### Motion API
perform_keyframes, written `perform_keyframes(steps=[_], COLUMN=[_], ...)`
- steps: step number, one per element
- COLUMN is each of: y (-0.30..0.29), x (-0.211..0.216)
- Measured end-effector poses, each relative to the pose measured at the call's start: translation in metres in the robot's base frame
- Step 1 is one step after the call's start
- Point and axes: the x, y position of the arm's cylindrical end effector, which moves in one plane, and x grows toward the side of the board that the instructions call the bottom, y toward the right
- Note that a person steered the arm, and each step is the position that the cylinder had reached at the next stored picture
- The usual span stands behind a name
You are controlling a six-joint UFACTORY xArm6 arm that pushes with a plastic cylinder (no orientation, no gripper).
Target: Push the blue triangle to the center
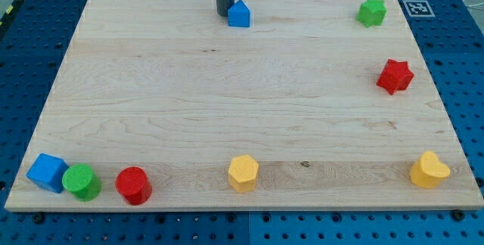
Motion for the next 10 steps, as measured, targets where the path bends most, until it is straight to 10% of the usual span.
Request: perform_keyframes(steps=[2, 6, 10], y=[-0.006, 0.002, 0.018], x=[0.048, -0.045, -0.024])
